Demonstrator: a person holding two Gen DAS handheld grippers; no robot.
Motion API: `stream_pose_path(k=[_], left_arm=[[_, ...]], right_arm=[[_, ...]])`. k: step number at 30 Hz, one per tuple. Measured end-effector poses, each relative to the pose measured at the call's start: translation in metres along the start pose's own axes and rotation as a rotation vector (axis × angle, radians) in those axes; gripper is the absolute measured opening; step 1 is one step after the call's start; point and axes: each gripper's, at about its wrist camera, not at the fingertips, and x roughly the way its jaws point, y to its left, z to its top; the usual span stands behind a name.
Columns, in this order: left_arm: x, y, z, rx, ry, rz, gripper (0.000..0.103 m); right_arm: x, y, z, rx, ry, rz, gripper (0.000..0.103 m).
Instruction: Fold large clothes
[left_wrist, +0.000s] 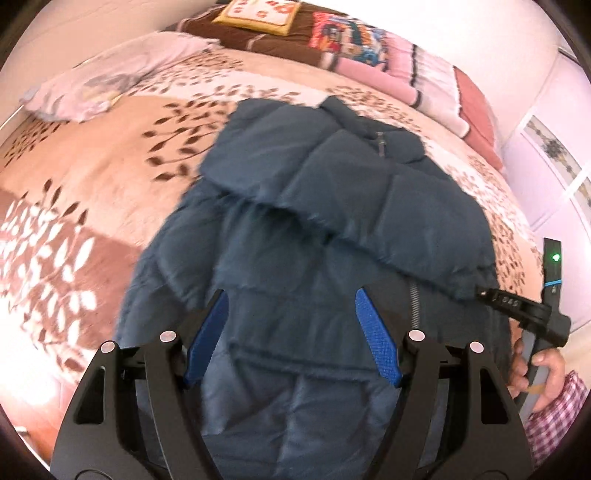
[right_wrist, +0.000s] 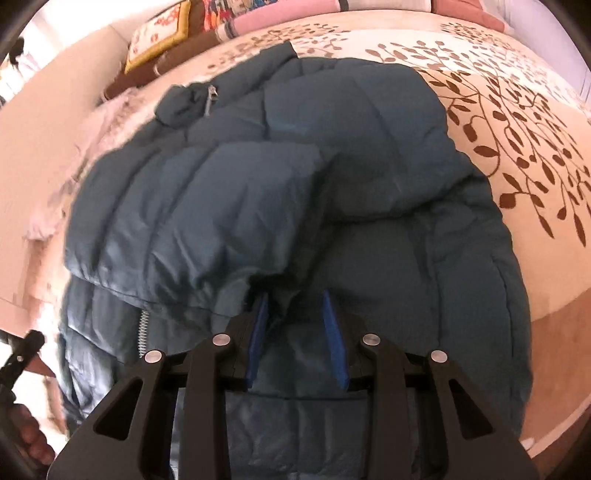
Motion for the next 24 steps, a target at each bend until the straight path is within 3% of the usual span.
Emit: stream_pose_path(k=[4,11,14,19,24], left_arm=[[-0.007,0.023,-0.008,-0.029,0.001,0.039,0.070],[-0.028,0.061,-0.020,-0.072,-0.015,0.114,0.073],[-0.033,0.074,-0.026,-0.069,-0.003,0.148,0.075],[-0.039,0.094,-0.040,-0.067,0.033,0.181,0.076],[-0.041,0.111,-0.059,-0.066,0.089,0.208,0.076]], right_arm=[[-0.007,-0.003,-0.001,0.018,-0.017,0.023,0.033],[0.009,0.007,0.021,-0.036,-0.004,-0.069,0.033],[0.004,0.006,0.021,-0.046,-0.011,-0.066,0.033],[-0.036,-0.003,-0.006,-0.107,-0.042,0.024,0.033],[-0.075,-0.027,-0.054,-0.173,-0.019,0.030,0.033]])
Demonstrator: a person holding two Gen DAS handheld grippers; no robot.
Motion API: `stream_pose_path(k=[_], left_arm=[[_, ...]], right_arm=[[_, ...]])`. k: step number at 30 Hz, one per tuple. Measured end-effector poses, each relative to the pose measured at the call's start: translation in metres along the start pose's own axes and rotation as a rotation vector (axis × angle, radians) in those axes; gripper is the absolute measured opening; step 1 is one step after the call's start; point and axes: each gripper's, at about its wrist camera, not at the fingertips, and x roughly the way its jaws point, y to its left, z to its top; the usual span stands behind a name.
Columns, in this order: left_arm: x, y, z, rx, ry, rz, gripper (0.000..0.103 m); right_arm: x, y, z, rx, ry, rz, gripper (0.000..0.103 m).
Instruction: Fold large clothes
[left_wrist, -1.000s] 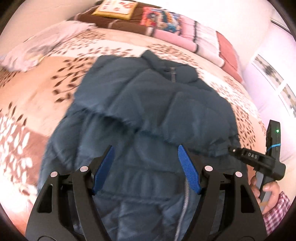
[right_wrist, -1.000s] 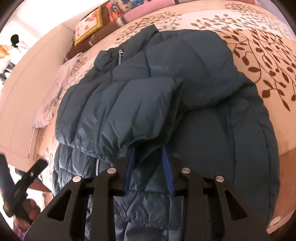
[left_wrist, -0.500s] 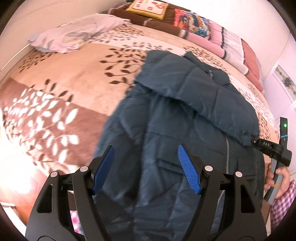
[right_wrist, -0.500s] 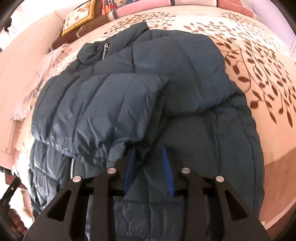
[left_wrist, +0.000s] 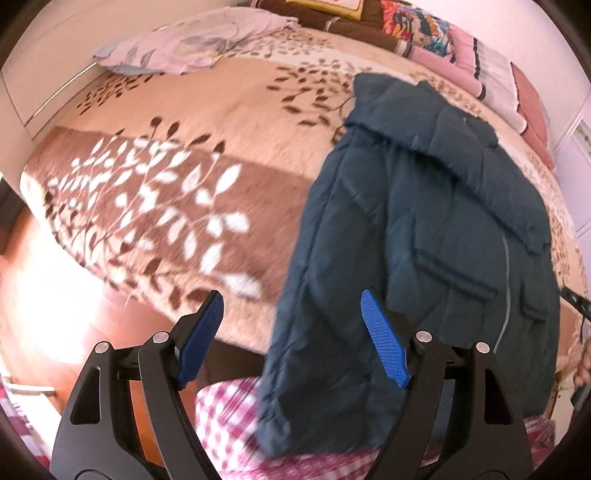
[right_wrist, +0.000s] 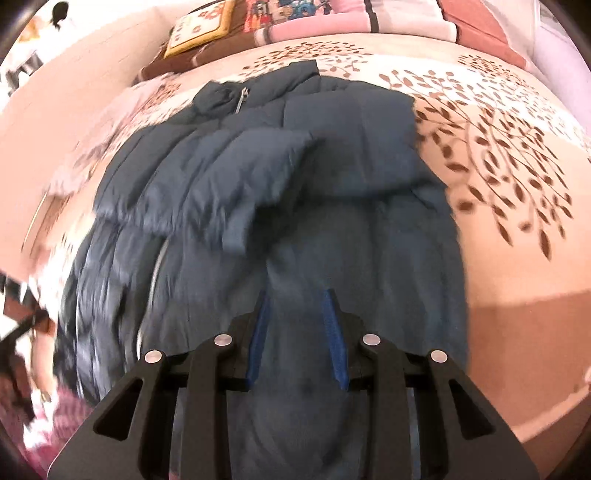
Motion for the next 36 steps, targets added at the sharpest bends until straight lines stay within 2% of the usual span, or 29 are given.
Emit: stream_pose_path(k=[9,10,11,12,13,23,28,33,36], left_arm=[[0.006,0.004,-0.032,0.038,0.072,0.009,0.076],[0.006,0.003,-0.036,0.039,0.077,0.008,0.076],[0.007,0.003,-0.038,0.040,0.080,0.006,0.076],[0.007,0.002,-0.040,0.041,0.083,0.003,0.076],[0.008,0.001,-0.043,0.043,0.086,0.001,0.076],[0.010,-0.009,-0.058,0.099,0.088,-0.019,0.076],[0.014,-0.010,-0.064,0.128,0.101,-0.059,0.076],[0.021,-0.005,-0.070,0.110,0.130,-0.105,0.076],[0.026,-0.002,-0.072,0.089,0.144,-0.141,0.069]], right_arm=[[-0.030,-0.042,-0.084,0.110,0.094,-0.053,0.033],[-0.031,-0.046,-0.091,0.124,0.104,-0.060,0.037],[-0.032,-0.048,-0.095,0.132,0.107,-0.063,0.055],[-0.034,-0.050,-0.101,0.144,0.106,-0.073,0.062],[-0.035,-0.051,-0.106,0.149,0.102,-0.076,0.064],[-0.034,-0.053,-0.132,0.146,0.156,-0.064,0.066],[-0.022,-0.051,-0.143,0.128,0.217,-0.010,0.067],[-0.015,-0.048,-0.157,0.121,0.245,0.034,0.067],[-0.014,-0.051,-0.161,0.142,0.246,0.082,0.057]])
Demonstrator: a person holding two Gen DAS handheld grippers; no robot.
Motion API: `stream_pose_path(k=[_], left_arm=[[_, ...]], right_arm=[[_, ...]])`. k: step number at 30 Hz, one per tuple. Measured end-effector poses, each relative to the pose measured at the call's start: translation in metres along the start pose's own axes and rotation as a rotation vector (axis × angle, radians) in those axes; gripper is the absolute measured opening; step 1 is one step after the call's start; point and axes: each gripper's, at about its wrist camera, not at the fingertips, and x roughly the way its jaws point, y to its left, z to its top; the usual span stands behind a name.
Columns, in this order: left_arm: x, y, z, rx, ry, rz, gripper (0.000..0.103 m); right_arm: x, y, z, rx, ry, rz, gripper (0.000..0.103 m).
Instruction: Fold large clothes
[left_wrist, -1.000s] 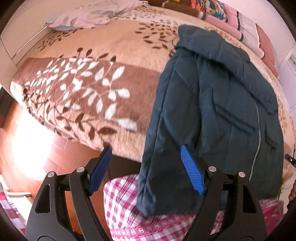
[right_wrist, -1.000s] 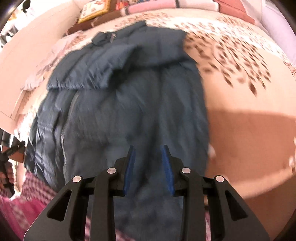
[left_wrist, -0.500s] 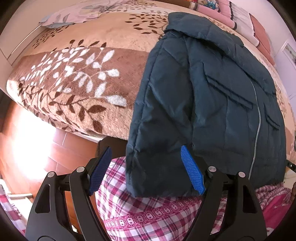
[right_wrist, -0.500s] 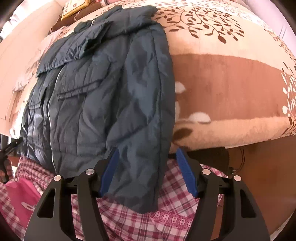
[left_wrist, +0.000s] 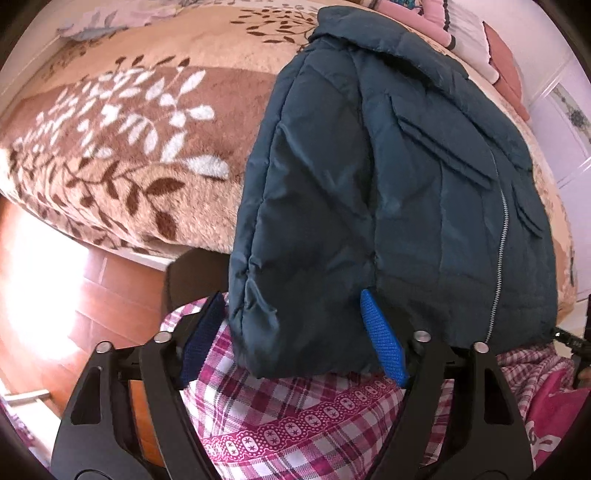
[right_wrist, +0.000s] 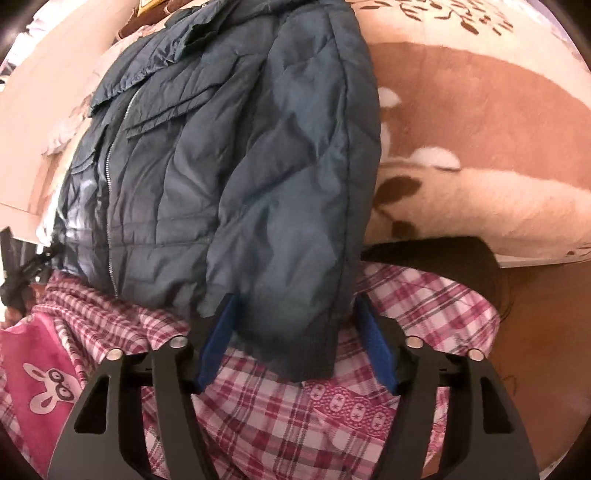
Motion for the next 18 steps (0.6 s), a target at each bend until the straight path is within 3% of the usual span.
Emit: stream_pose_path(k=[3,5,7,12,18], left_arm=[[0.003,0.001,-0.001,0.003,0.003,-0.046,0.050],[0.003,0.000,0.000,0.005,0.007,-0.061,0.028],[-0.001,0.000,0.001,0.001,-0.004,-0.083,0.014],[-0.037,-0.001,0.004,-0.025,-0.076,-0.167,0.008],[-0.109,-0.010,0.009,0.027,-0.244,-0.227,0.008]], right_arm=[[0.002,0.002,0.000,-0.008,0.006,0.025,0.040],[0.002,0.003,0.000,-0.015,0.010,0.030,0.021],[-0.004,0.005,0.000,-0.018,-0.011,0.058,0.013],[-0.041,0.004,-0.003,0.016,-0.117,0.181,0.009],[-0.099,0.008,-0.011,0.030,-0.282,0.252,0.009]])
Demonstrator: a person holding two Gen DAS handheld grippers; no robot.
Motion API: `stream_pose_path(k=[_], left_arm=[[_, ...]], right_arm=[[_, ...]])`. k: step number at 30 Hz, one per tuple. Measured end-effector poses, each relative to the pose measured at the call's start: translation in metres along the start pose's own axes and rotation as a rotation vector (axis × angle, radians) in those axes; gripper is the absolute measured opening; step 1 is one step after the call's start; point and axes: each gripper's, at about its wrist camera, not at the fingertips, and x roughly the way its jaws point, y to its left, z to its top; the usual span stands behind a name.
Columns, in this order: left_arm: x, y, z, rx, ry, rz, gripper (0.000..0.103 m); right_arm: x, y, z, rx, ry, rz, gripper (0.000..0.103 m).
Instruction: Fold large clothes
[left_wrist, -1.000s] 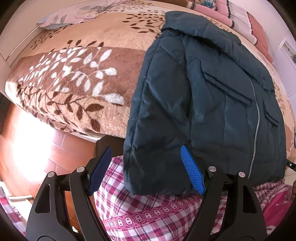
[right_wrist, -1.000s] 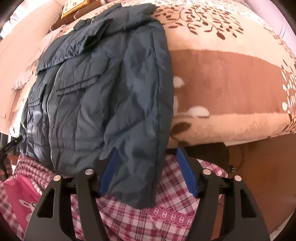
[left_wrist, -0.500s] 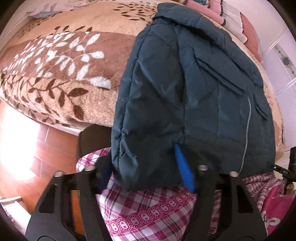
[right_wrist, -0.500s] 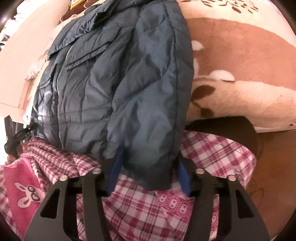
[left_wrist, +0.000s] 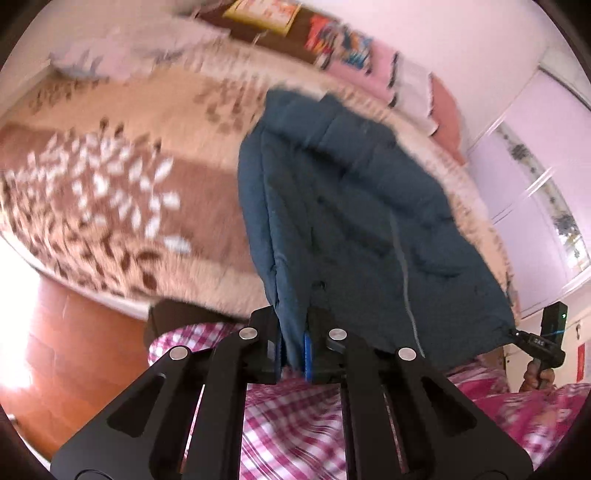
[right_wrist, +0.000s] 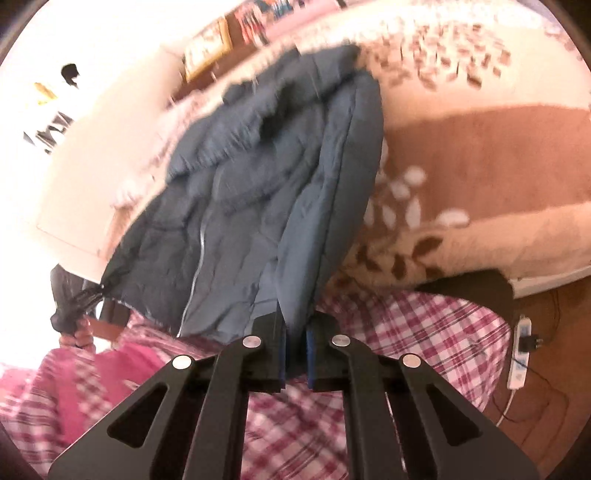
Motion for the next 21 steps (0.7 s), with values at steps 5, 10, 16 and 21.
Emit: stream_pose_path(k=[5,10,16,21], left_arm=[[-0.046,-0.002,-0.002,0.027,-0.067,-0.023,0.008],[-0.065,0.003,-0.011,0.019,-0.066,-0.037,0.008],[-0.064,-0.011,0.008,0.039,-0.094,-0.027,0.008],[-0.065,-0.030,0.068,0.070,-0.161,-0.023,0.008]], right_arm=[[-0.037,0.007,-0.013,-0.010,-0.063,0.061,0.009],[-0.056,0.015,-0.026,0.018,-0.110,0.094,0.009],[-0.056,0.038,0.002,-0.030,-0.137,0.050,0.009],[-0.063,0.068,0.075,-0.145,-0.200,-0.013,0.009]])
